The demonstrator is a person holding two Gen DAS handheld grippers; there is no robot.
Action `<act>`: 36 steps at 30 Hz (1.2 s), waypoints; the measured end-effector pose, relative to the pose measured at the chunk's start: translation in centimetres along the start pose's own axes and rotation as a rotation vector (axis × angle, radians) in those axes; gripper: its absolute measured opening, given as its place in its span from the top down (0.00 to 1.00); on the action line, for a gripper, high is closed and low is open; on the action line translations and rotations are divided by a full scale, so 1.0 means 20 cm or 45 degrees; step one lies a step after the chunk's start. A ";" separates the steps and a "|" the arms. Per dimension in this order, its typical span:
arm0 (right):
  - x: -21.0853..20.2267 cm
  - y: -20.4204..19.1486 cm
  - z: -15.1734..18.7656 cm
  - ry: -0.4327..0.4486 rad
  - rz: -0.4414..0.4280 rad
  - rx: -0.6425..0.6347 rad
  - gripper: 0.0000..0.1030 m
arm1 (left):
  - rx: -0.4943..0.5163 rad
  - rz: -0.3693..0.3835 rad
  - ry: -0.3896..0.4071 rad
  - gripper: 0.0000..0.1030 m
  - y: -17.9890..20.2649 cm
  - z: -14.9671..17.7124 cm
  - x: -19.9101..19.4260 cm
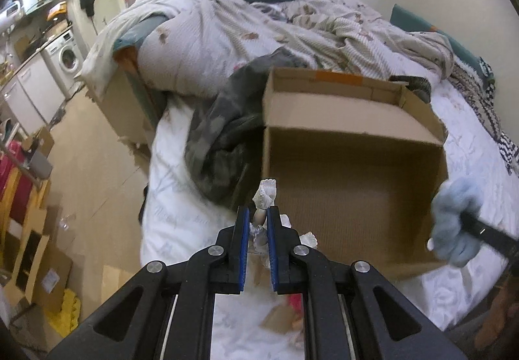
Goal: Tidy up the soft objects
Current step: 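Carry the blue plush with the right tool while the left tool carries the scrunchie into the box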
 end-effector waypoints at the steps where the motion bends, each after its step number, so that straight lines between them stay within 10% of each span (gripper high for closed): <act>1: 0.02 0.02 0.01 -0.013 0.011 0.015 0.77 | 0.006 0.013 0.013 0.90 0.02 -0.01 0.02; 36: 0.44 0.04 0.08 -0.242 0.317 -0.093 0.75 | 0.137 0.181 -0.080 0.86 0.27 0.06 0.41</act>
Point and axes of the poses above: each gripper's, at about its wrist camera, not at the fingertips, and x roughly the way its jaws point, y to its right, z to its underside, the point moved 4 cm from there along x, roughly the way its jaws point, and after that the axes turned 8 degrees about x, right-handed, at the moved point
